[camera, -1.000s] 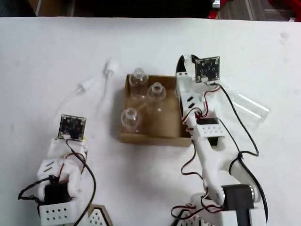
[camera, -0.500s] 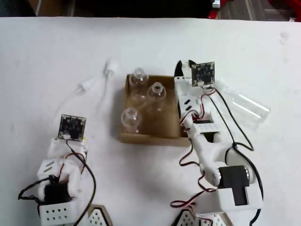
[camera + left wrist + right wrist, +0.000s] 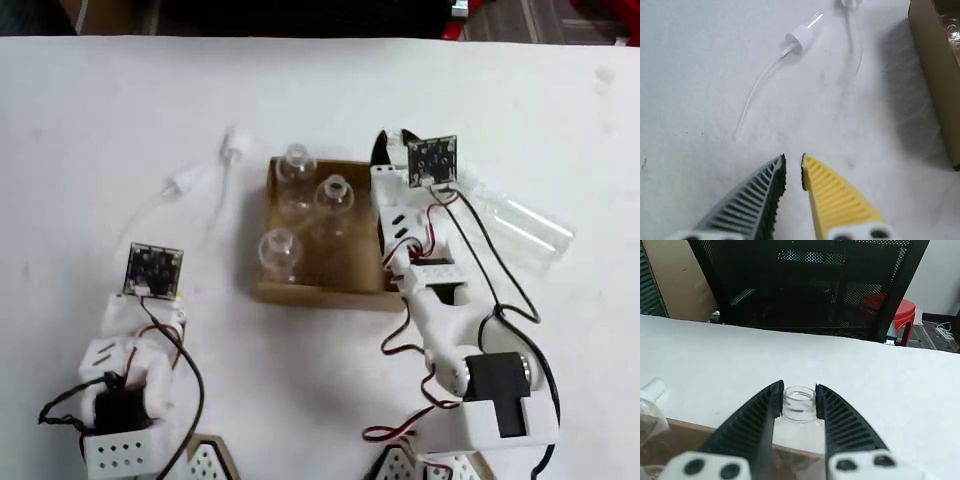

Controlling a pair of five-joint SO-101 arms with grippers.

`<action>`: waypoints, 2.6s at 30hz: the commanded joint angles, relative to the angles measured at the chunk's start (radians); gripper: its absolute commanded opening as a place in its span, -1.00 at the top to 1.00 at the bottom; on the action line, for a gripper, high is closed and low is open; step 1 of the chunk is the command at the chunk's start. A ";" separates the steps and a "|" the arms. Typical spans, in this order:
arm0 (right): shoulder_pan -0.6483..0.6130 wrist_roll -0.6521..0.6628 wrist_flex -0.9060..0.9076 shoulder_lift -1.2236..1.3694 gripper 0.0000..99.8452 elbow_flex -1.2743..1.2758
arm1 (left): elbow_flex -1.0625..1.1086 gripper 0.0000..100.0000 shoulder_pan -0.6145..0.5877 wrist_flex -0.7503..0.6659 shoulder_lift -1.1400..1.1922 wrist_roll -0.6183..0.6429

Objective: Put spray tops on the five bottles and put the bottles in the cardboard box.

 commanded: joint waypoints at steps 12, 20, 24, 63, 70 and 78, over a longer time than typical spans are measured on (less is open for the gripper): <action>-0.022 0.101 -0.005 -0.013 0.69 0.049 | 0.000 0.87 0.016 -0.003 -0.002 -0.009; -0.022 0.098 0.001 -0.125 0.71 0.086 | 0.000 0.87 0.016 -0.003 -0.002 -0.009; -0.002 0.055 0.067 -0.186 0.71 0.060 | 0.000 0.87 0.016 -0.003 -0.002 -0.009; 0.036 -0.279 1.300 0.025 0.54 -0.746 | 0.000 0.87 0.016 -0.003 -0.002 -0.009; 0.033 -0.305 1.369 0.088 0.54 -0.793 | 0.000 0.87 0.016 -0.002 -0.002 -0.009; -0.016 -0.305 1.363 0.139 0.54 -0.824 | 0.000 0.87 0.016 -0.002 -0.002 -0.009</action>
